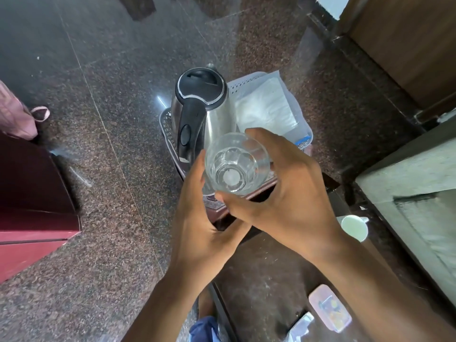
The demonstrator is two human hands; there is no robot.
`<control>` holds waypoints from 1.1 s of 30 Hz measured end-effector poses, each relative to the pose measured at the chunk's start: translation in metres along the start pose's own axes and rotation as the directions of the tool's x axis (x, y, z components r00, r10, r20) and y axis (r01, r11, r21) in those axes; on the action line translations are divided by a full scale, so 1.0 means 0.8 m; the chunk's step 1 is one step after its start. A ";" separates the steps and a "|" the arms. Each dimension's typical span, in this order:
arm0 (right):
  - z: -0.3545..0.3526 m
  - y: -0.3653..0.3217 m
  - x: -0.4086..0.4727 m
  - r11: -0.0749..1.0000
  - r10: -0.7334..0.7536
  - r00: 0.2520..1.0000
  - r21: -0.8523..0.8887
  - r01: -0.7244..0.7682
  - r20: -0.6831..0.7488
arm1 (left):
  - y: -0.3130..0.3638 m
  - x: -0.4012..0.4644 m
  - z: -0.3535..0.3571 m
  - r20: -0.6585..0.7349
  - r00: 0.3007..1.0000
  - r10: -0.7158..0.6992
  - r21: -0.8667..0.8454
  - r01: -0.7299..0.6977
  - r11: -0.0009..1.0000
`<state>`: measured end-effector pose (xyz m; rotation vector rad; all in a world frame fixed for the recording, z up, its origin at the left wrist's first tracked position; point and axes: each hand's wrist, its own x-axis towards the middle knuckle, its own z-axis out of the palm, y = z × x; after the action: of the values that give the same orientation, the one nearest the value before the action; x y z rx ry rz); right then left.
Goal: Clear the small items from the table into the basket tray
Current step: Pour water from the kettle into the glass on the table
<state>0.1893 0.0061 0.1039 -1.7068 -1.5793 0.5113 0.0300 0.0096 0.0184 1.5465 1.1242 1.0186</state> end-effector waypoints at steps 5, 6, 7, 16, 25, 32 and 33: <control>-0.007 -0.023 -0.016 0.998 -0.006 0.999 0.059 0.004 0.037 | 0.025 -0.003 0.000 -0.081 0.990 0.119 -0.073 -0.125 0.989; -0.005 -0.024 -0.019 0.998 -0.013 0.999 0.066 0.010 0.040 | 0.027 -0.005 -0.001 -0.110 0.986 0.126 -0.052 -0.133 0.990; -0.003 -0.024 -0.022 0.997 -0.019 0.999 0.074 0.016 0.044 | 0.027 -0.007 -0.003 -0.132 0.983 0.127 -0.046 -0.134 0.990; 0.015 -0.024 -0.018 0.991 -0.054 0.989 0.129 0.036 0.135 | 0.020 -0.005 -0.036 -0.158 0.981 0.110 -0.085 -0.125 0.989; 0.077 0.003 0.041 0.846 0.351 0.936 0.419 -0.329 0.025 | 0.019 0.005 -0.080 -0.282 0.949 0.143 0.067 -0.129 0.989; 0.164 0.005 0.076 0.518 0.564 0.803 0.674 -0.527 0.195 | -0.007 0.019 -0.120 -0.300 0.945 0.131 0.188 -0.076 0.979; 0.173 0.002 0.081 0.474 0.568 0.793 0.700 -0.534 0.220 | -0.010 0.023 -0.124 -0.304 0.944 0.127 0.188 -0.071 0.980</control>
<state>0.1007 0.1036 0.0259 -1.4891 -0.5421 1.2451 -0.0618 0.0491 0.0336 1.6300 1.3980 1.2980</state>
